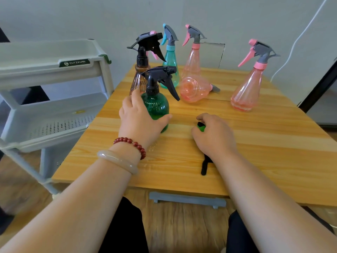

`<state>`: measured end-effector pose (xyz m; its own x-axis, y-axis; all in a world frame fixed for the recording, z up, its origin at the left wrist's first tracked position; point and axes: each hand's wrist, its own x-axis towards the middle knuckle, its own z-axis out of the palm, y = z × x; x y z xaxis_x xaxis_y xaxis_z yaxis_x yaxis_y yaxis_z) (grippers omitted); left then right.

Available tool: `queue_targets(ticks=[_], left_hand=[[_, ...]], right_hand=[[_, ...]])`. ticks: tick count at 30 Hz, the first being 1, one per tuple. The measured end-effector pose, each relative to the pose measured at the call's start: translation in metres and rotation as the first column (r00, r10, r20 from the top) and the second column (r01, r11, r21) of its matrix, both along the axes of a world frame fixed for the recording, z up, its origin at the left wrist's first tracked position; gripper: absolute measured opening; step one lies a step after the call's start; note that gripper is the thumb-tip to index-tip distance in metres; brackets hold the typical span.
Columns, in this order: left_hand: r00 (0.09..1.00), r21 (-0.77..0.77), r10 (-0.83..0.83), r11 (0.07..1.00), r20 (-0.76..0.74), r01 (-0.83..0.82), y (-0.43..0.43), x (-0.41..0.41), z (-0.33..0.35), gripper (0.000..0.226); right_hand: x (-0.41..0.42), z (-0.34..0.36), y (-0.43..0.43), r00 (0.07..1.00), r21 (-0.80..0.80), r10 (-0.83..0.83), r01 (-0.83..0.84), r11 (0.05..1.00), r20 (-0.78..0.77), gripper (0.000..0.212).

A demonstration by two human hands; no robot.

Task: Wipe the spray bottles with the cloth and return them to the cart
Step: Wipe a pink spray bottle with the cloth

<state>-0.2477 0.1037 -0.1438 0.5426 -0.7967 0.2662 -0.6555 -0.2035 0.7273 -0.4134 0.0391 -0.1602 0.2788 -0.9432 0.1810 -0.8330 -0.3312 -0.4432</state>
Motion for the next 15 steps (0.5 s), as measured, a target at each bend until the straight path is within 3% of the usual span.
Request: queue_targets(ticks=[3,8,15], left_hand=[[0.998,0.033,-0.057,0.998,0.024,0.056,-0.001,-0.005,-0.002,0.097],[0.995,-0.028,0.051,0.998,0.085,-0.049,0.0,0.002,-0.004,0.084],[0.977,-0.022,0.15,0.989,0.153,-0.148,-0.009,0.006,-0.004,0.088]], right_hand=[[0.0,0.0,0.0,1.0,0.001,0.002,-0.002,1.0,-0.022,0.044],[0.001,0.001,0.0,0.999,0.03,-0.001,0.002,1.0,-0.041,0.042],[-0.003,-0.003,-0.003,0.994,0.007,0.031,-0.031,0.999,0.1,0.041]])
